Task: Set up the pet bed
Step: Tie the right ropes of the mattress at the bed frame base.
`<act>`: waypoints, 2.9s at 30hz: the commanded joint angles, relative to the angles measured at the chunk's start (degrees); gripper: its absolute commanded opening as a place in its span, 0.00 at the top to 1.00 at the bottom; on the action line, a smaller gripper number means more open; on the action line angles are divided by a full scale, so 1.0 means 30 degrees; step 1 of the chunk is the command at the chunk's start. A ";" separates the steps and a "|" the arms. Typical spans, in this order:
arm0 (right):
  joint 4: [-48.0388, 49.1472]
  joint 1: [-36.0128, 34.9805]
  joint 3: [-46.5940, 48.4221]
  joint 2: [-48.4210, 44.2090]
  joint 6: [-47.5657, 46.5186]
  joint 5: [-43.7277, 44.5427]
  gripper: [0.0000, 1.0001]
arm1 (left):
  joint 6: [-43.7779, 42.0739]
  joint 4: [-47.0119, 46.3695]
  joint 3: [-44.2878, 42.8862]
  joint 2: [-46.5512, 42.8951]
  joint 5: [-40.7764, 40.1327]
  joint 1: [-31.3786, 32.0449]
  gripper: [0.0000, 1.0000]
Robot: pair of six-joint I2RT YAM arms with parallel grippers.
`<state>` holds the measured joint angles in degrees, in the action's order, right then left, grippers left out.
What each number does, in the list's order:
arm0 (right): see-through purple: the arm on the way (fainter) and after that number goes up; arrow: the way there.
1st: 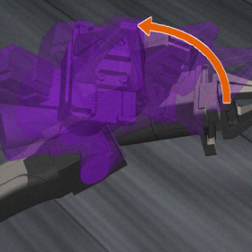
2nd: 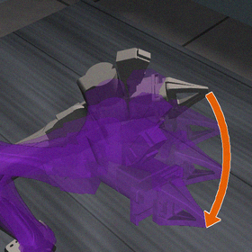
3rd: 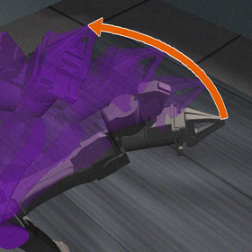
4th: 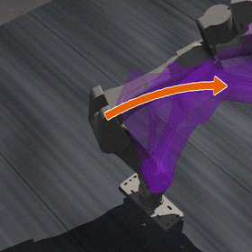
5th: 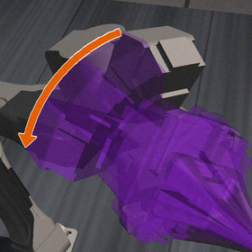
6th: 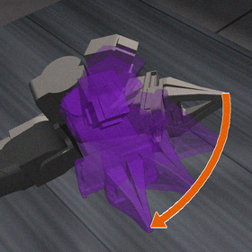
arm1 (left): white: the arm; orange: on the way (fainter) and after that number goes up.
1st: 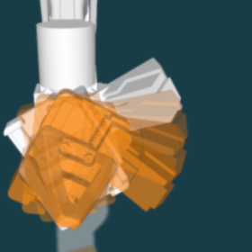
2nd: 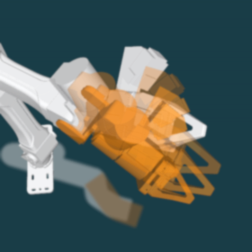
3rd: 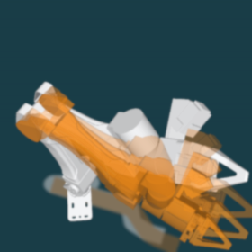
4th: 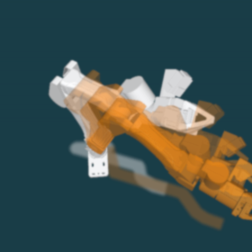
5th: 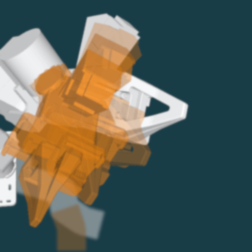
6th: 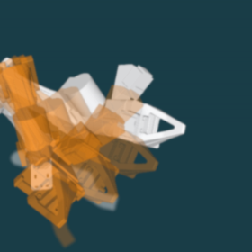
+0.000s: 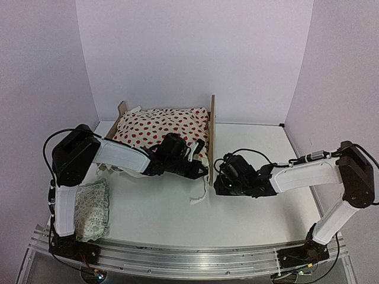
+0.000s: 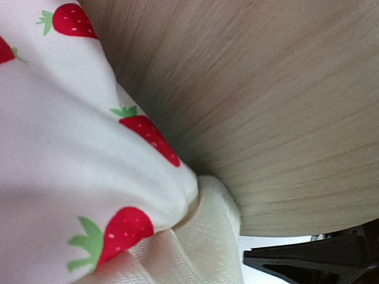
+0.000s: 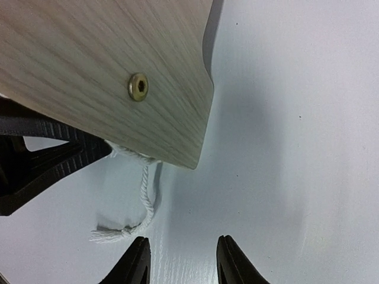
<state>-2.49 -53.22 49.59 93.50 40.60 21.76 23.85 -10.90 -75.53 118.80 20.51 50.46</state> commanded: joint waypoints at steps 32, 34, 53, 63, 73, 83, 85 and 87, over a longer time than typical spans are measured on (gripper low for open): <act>0.2735 0.0373 -0.2499 -0.0990 0.1497 -0.0724 0.61 | 0.0124 -0.1614 -0.0942 0.1432 0.0841 -0.0090 0.89; 0.2735 0.0371 -0.2445 -0.1037 0.1395 -0.0752 0.60 | 0.0135 -0.1581 -0.1042 0.1566 0.0686 -0.0090 0.94; 0.2735 0.0368 -0.3212 -0.1970 0.1680 -0.0759 0.60 | 0.1912 -0.3108 -0.0996 0.2207 -0.2665 0.0013 0.74; 0.2795 0.0402 -0.3773 -0.2763 0.1342 -0.1803 0.61 | 0.1333 -0.5438 -0.0462 0.1946 -0.3289 0.0938 0.62; 0.2969 0.0430 -0.4516 -0.4174 0.1119 -0.3040 0.61 | 0.1159 -0.4855 -0.0735 0.2325 -0.5244 0.1243 0.63; 0.3115 0.0432 -0.5630 -0.5741 0.1123 -0.3184 0.61 | 0.1368 -0.2176 -0.0849 0.1491 -0.8260 0.1772 0.65; 0.3116 0.0439 -0.5642 -0.5850 0.1032 -0.3214 0.61 | 0.1745 -0.1554 0.0107 0.0645 -0.8617 0.1770 0.58; 0.3107 0.0432 -0.5586 -0.5862 0.1012 -0.3221 0.61 | 0.1809 -0.0862 0.1039 -0.0326 -0.8698 0.1772 0.53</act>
<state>5.51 -52.05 33.01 77.59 44.40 12.49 28.19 -19.32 -76.64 124.72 -0.87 55.85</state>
